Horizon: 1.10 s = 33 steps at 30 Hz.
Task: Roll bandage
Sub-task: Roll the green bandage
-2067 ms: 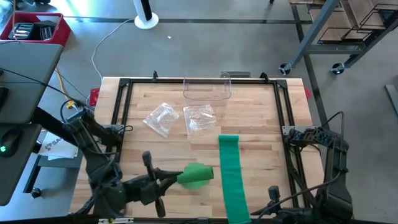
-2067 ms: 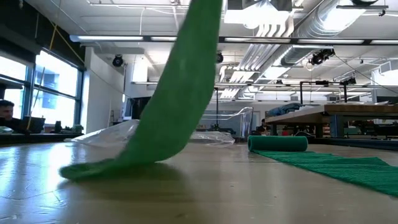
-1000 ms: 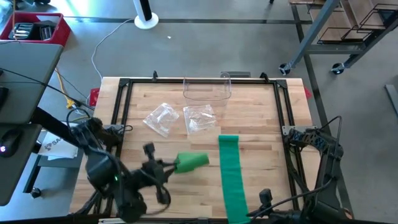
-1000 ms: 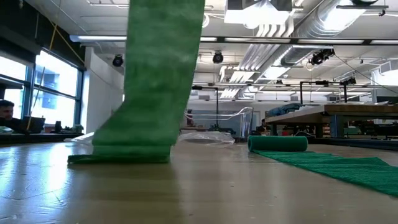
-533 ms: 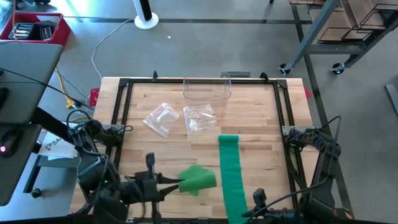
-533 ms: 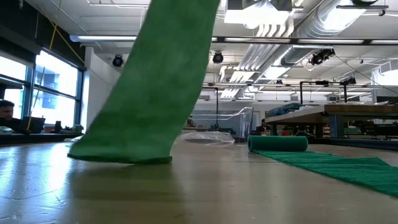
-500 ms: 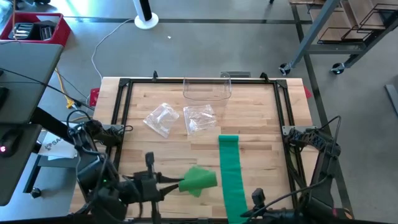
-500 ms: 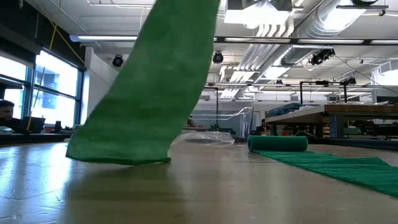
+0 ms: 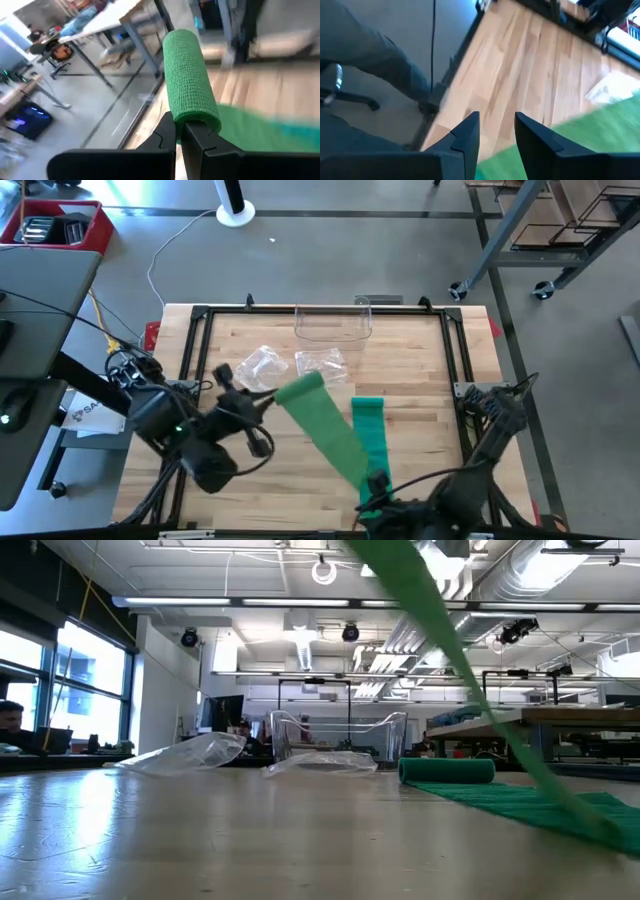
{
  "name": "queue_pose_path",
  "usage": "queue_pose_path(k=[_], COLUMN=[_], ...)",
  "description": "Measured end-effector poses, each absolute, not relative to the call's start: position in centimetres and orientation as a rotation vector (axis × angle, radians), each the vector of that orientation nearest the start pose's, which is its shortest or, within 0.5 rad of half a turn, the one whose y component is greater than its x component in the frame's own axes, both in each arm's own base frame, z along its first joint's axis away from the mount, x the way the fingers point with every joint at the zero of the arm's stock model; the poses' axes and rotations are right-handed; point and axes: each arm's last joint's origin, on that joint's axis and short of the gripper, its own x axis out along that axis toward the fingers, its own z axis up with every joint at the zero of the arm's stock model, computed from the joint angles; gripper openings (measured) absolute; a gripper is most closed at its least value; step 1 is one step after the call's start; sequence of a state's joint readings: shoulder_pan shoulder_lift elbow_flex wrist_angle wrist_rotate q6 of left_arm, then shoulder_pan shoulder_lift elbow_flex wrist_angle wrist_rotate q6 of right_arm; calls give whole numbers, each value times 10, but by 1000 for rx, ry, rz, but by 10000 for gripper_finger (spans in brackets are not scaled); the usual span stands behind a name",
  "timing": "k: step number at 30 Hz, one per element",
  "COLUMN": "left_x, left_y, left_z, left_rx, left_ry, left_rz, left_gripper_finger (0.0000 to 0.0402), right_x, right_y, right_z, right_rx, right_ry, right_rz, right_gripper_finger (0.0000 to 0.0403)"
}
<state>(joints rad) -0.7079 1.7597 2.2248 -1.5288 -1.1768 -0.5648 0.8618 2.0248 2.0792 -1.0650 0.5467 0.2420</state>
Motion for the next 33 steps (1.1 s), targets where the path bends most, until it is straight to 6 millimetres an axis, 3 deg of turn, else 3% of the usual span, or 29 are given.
queue_pose_path(k=[6,9,15,24,33], left_x=[252,250,231,209,199], left_y=[-167,-162,-147,-143,-153], left_z=[420,400,370,341,326], left_rx=[369,391,355,310,320], left_ry=[622,709,764,792,788], left_rz=[569,559,614,643,628], left_gripper_finger=[0,0,0,0,0], right_x=[317,330,351,372,389], right_y=[303,300,290,255,242], right_z=[290,271,231,193,160], right_rx=[-474,-488,-600,-652,-620], right_ry=[1013,1099,1262,1506,1594], right_rz=[169,246,396,450,524], right_gripper_finger=[160,196,240,225,157])
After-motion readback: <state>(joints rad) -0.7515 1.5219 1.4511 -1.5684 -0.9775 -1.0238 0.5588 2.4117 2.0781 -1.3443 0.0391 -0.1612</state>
